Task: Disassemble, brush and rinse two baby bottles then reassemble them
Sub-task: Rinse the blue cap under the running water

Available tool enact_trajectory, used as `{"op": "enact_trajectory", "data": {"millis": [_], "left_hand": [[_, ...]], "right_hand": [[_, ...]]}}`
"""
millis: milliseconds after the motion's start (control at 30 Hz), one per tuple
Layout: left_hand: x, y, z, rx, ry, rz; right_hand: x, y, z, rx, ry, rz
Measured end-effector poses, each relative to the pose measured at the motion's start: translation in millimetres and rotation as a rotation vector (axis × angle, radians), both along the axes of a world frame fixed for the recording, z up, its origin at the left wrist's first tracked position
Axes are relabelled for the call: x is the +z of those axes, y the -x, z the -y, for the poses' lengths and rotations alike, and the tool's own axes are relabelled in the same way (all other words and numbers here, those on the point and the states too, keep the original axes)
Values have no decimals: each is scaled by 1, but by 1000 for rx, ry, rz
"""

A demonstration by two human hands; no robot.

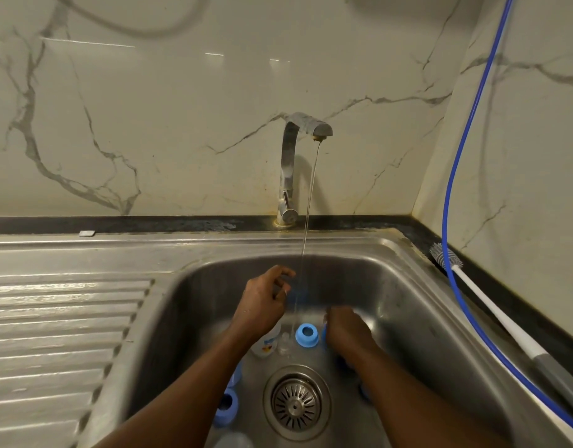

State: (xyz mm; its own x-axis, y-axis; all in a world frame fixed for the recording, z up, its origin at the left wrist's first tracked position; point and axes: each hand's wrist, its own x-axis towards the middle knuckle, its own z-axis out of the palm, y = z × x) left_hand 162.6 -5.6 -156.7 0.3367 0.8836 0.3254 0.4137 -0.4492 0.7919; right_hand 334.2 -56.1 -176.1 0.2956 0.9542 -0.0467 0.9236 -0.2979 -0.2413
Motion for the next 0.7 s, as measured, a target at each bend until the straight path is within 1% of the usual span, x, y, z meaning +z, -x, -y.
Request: {"op": "enact_trajectory", "data": {"millis": [100, 167, 233, 267, 333, 367, 433, 467, 500, 533, 567, 600, 667, 700], "left_hand": [[1, 0, -1, 23, 38, 39], [4, 0, 0, 31, 83, 97], [7, 0, 1, 37, 141, 166], [7, -1, 2, 29, 182, 200], [4, -1, 1, -36, 320, 297], [5, -1, 1, -79, 415, 378], [11, 2, 2, -188, 585, 553], [15, 2, 3, -247, 631, 598], [18, 2, 4, -289, 657, 616], [19, 1, 6, -304, 663, 611], [18, -1, 7, -293, 648, 587], [16, -2, 8, -258, 601, 538], [14, -3, 8, -143, 460, 395], [14, -2, 8, -90, 406, 351]], "right_hand": [[24, 5, -11, 1, -189, -85], [36, 12, -15, 37, -302, -215], [42, 20, -17, 98, -329, -428], [43, 23, -18, 131, -306, -521], [46, 28, -18, 174, -271, -729], [50, 30, -17, 177, -272, -868], [54, 34, -17, 139, -281, -1127], [57, 35, -17, 92, -277, -1223], [57, 36, -20, 46, -267, -1270], [57, 39, -20, 11, -246, -1268], [57, 43, -19, -13, -217, -1224], [54, 46, -19, 2, -200, -1080], [47, 48, -18, 69, -208, -662], [46, 48, -17, 110, -252, -565]]}}
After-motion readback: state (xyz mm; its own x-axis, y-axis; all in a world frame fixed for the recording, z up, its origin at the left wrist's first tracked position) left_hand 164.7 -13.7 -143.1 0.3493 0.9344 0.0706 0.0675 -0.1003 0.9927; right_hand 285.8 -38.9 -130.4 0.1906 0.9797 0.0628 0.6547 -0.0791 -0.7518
